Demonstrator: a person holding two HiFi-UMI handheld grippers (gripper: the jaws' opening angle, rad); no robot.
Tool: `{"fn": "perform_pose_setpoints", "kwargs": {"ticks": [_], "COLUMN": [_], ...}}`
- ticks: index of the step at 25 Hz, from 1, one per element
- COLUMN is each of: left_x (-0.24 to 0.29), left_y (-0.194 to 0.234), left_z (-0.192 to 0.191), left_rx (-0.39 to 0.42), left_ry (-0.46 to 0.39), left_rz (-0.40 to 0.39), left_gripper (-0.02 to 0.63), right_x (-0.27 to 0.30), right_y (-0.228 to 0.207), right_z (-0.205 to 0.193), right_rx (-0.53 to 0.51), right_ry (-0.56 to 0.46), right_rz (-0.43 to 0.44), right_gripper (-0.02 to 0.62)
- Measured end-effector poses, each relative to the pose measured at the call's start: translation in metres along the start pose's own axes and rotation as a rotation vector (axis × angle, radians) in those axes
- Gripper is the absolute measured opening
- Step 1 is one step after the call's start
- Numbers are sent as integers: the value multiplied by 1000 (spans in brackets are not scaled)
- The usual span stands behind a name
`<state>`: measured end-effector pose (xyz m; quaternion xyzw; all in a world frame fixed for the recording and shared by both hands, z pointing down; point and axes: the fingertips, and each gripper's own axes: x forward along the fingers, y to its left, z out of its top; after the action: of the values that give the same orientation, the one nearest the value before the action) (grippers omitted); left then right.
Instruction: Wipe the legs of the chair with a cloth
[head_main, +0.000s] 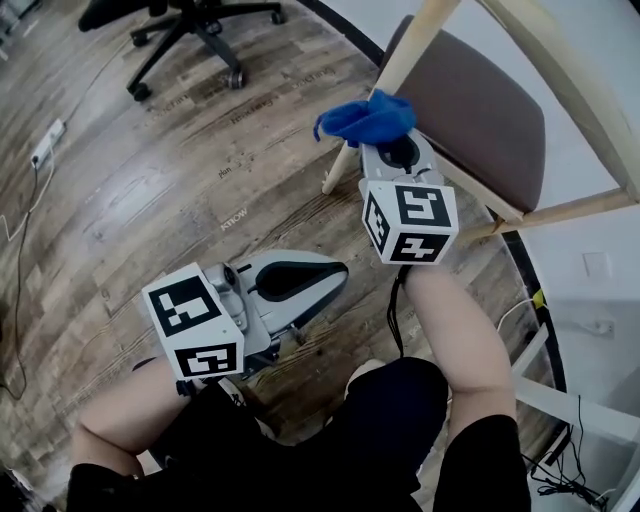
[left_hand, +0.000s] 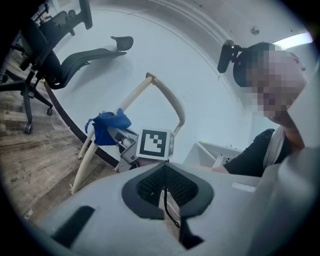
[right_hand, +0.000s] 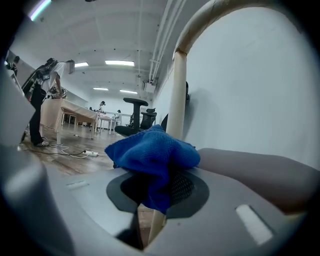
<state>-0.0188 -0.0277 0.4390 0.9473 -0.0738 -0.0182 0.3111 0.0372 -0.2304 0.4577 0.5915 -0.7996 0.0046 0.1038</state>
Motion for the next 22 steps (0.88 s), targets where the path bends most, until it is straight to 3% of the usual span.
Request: {"fn": "perform_pose_setpoints", "kwargs": {"ticks": [5, 15, 19, 22], "left_x": [5, 4, -4, -12], "left_y": [-9, -41, -73, -105], "left_z": [2, -1, 10, 40], "left_rx": [12, 49, 43, 92], "left_ry": [-3, 7, -45, -87], "left_rz": [-13, 47, 127, 175], "left_gripper": [5, 5, 5, 5], "right_x": [-4, -43, -63, -67], "right_y": [-5, -19, -19, -18], "right_z": [11, 98, 129, 153], "right_rx": [70, 152, 228, 291], "right_ry": [11, -127, -73, -17], "right_rz": [27, 32, 38, 50], "right_gripper": [83, 83, 81, 81]}}
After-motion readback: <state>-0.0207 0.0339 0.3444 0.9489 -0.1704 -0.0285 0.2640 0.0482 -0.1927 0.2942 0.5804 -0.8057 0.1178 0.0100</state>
